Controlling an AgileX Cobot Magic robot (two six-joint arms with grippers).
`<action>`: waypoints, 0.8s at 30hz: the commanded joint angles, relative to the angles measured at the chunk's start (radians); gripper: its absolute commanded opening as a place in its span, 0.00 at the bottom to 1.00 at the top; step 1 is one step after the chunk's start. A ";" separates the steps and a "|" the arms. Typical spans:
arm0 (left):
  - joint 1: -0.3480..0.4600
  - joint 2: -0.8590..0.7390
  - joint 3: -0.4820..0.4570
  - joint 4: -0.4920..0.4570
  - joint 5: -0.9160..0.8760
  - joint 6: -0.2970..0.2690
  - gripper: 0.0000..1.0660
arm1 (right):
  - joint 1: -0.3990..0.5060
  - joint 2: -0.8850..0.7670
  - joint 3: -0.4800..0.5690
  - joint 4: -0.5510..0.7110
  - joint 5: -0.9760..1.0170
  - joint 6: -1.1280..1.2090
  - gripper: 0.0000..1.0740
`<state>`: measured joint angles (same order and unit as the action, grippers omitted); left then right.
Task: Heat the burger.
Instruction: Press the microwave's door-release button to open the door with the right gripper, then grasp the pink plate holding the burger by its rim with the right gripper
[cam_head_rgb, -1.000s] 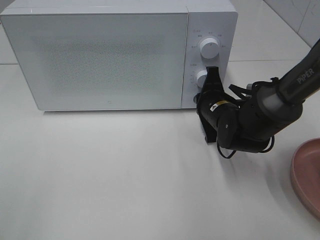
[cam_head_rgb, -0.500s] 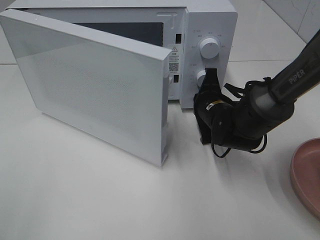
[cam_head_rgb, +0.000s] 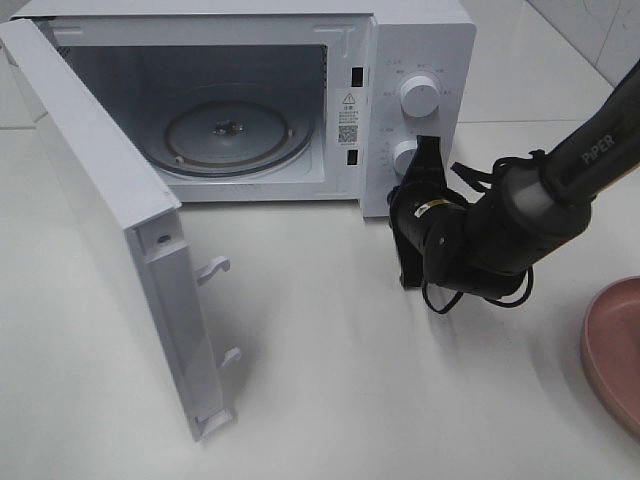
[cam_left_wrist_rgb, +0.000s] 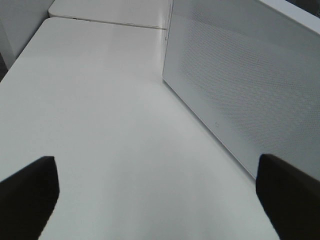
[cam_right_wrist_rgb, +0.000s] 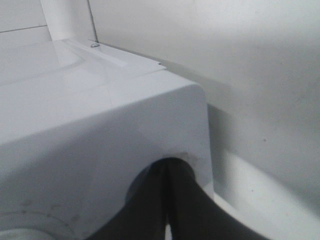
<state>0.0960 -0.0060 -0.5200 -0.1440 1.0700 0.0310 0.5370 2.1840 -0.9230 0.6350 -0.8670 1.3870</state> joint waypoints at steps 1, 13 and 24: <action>0.005 -0.015 0.004 -0.005 -0.002 -0.002 0.94 | -0.031 -0.048 -0.035 0.005 -0.161 0.001 0.00; 0.005 -0.015 0.004 -0.005 -0.002 -0.002 0.94 | -0.010 -0.126 0.094 -0.068 0.053 0.018 0.00; 0.005 -0.015 0.004 -0.005 -0.002 -0.002 0.94 | -0.010 -0.264 0.212 -0.200 0.249 -0.101 0.00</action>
<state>0.0960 -0.0060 -0.5200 -0.1440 1.0700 0.0310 0.5320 1.9740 -0.7270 0.4770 -0.6780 1.3650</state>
